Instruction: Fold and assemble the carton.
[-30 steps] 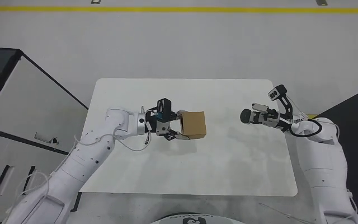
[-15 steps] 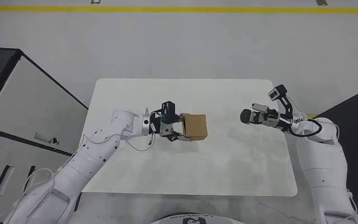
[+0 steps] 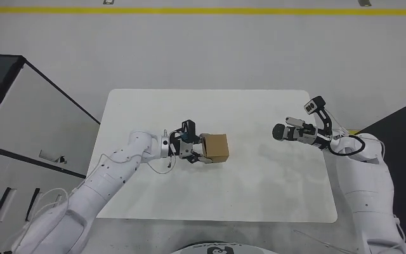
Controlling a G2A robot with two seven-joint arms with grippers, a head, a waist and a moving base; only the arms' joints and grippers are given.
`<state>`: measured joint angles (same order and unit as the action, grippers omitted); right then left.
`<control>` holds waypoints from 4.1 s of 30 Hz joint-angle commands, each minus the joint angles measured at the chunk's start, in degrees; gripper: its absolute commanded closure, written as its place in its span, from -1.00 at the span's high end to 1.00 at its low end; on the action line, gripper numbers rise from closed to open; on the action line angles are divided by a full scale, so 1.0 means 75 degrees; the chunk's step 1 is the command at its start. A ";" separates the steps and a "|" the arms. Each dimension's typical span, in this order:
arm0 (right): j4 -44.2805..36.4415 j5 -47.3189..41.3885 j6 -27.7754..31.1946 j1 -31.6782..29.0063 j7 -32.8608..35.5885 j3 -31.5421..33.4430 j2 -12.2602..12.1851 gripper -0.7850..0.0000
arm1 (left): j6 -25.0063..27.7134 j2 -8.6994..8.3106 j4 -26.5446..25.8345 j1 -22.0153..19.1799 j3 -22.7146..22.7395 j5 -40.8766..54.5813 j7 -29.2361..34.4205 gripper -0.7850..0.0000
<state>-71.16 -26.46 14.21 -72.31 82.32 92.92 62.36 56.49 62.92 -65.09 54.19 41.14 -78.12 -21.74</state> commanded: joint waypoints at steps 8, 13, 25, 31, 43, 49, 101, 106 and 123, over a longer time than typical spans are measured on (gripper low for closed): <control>0.0000 0.0000 0.0000 0.0000 0.0000 0.0000 0.0000 1.00 | 0.0027 0.0048 0.0180 -0.0088 -0.0083 -0.0123 -0.0225 -1.00; 0.0000 0.0000 0.0000 0.0000 0.0000 0.0000 0.0000 1.00 | -0.0408 0.0081 0.0409 0.0036 -0.0080 -0.0104 0.0084 -1.00; 0.0000 0.0000 0.0000 0.0000 0.0000 0.0000 0.0000 1.00 | -0.0280 0.0280 0.1145 -0.0232 -0.0463 -0.0841 -0.0899 -1.00; 0.0000 0.0000 0.0000 0.0000 0.0000 0.0000 0.0000 1.00 | -0.0338 0.0386 0.1503 -0.0396 -0.0654 -0.1217 -0.1560 -1.00; 0.0000 0.0000 0.0000 0.0000 0.0000 0.0000 0.0000 1.00 | -0.0505 0.0636 0.2116 -0.0646 -0.1021 -0.1615 -0.2006 -1.00; 0.0000 0.0000 0.0000 0.0000 0.0000 0.0000 0.0000 1.00 | -0.0565 0.0752 0.2413 -0.0734 -0.1146 -0.1680 -0.2146 -1.00; 0.0000 0.0000 0.0000 0.0000 0.0000 0.0000 0.0000 1.00 | 0.0201 -0.0355 0.1109 -0.0011 0.0165 -0.1823 -0.3226 1.00; 0.0000 0.0000 0.0000 0.0000 0.0000 0.0000 0.0000 1.00 | 0.0201 -0.0877 0.0092 0.0506 0.0672 -0.1348 -0.2922 1.00; 0.0000 0.0000 0.0000 0.0000 0.0000 0.0000 0.0000 1.00 | 0.0201 -0.1017 -0.0288 0.0663 0.1002 -0.1049 -0.2673 1.00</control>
<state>-71.16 -26.46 14.21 -72.31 82.32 92.92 62.36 57.95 55.73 -66.48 58.77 47.83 -86.71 -42.10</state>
